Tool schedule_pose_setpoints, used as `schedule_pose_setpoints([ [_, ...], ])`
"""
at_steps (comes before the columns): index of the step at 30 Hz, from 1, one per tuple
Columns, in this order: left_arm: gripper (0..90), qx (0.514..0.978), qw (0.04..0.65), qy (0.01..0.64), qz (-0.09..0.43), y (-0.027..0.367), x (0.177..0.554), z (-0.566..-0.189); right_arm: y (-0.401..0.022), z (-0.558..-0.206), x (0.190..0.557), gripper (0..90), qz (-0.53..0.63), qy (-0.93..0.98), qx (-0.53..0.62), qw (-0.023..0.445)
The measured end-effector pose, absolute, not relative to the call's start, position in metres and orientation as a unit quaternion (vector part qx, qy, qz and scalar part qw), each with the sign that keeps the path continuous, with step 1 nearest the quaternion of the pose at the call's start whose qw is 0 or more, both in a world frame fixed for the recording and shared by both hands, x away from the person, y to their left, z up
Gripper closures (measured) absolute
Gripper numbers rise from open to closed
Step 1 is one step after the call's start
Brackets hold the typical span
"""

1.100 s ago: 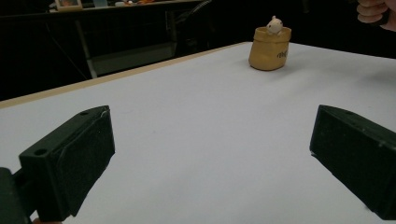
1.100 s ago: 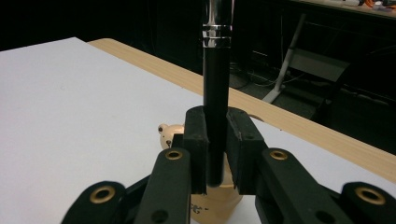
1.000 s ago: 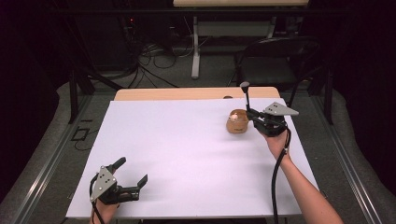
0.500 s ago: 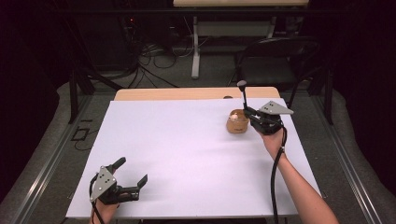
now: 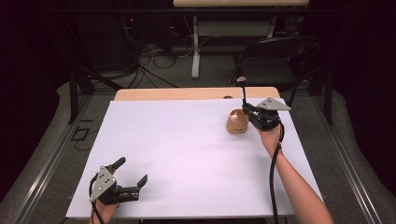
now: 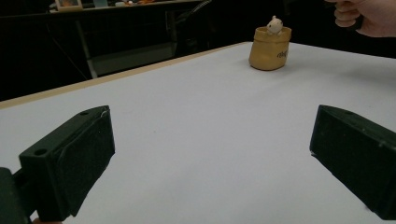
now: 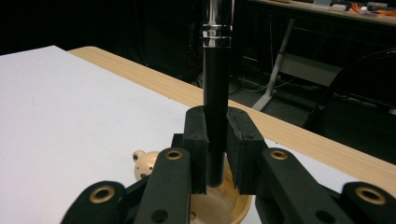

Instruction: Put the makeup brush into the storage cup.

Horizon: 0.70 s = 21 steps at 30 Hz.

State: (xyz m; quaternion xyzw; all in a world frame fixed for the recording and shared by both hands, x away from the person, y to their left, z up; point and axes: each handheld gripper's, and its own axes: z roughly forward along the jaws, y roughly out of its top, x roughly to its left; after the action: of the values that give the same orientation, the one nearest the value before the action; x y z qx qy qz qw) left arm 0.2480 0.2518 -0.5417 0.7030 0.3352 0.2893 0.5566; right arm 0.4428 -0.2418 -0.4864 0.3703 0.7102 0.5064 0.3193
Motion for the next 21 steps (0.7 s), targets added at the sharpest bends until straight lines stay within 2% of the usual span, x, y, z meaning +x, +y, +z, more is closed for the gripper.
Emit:
schedule_pose_setpoints([
  [21,0.0,0.704,0.555,0.335,0.290,0.252,0.248,-0.542,-0.240,-0.501,0.454,79.2,0.499,0.716,0.382,0.305],
])
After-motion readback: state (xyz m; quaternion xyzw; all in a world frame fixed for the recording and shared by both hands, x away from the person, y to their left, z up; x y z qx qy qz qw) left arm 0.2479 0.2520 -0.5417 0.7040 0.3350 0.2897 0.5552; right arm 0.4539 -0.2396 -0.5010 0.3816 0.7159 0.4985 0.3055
